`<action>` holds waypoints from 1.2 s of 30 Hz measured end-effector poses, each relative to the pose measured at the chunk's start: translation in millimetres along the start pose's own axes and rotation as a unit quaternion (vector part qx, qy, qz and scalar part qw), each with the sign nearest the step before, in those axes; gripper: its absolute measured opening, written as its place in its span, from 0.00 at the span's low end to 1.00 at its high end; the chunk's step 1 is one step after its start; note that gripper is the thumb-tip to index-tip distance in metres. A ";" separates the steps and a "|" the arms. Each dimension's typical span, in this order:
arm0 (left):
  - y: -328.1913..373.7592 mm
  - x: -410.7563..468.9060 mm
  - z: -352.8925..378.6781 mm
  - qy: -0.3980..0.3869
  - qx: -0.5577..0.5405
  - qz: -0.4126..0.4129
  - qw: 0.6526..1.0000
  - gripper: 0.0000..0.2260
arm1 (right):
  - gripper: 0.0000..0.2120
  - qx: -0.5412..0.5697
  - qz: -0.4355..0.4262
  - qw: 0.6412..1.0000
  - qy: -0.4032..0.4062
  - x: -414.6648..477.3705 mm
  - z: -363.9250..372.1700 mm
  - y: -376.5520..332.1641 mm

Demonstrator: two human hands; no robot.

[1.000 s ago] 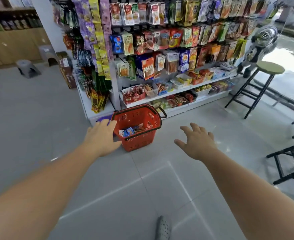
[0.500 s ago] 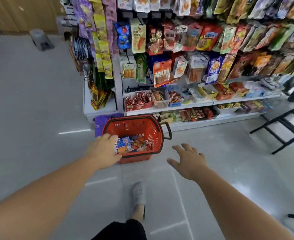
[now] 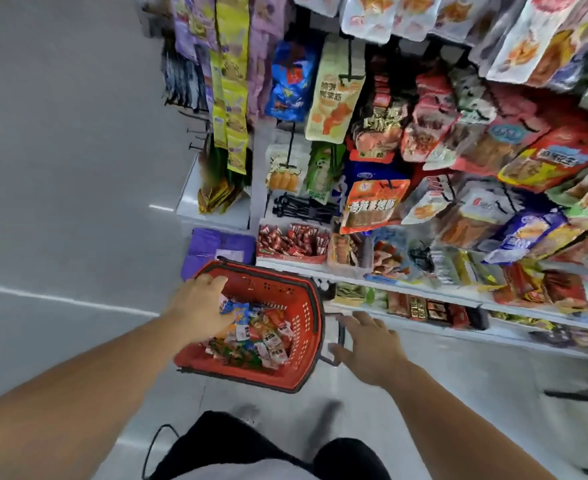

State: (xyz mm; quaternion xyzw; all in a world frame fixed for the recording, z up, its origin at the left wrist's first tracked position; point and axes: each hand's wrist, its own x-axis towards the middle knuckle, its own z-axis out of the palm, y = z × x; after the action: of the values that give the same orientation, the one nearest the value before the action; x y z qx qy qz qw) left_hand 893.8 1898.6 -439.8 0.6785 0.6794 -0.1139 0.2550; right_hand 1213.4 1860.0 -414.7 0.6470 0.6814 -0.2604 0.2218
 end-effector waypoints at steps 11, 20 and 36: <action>18.4 41.7 94.2 -0.033 -0.148 -0.314 0.937 0.34 | 0.33 -0.131 -0.203 0.959 -0.145 245.8 -19.6 26.5; 18.9 93.6 213.2 -0.049 -0.296 -0.347 0.888 0.37 | 0.32 -0.206 -0.264 0.924 -0.187 348.9 60.6 -26.1; -5.5 304.7 463.1 -0.064 -0.430 -0.492 0.754 0.38 | 0.36 -0.070 -0.336 0.925 -0.162 591.1 313.5 -119.1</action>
State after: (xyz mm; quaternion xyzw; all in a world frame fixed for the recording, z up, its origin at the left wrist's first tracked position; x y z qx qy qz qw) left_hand 992.9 1929.5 -984.4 0.0608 0.8790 0.0377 0.4714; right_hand 1045.6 2108.5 -1024.7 0.3119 0.8301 -0.3723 0.2738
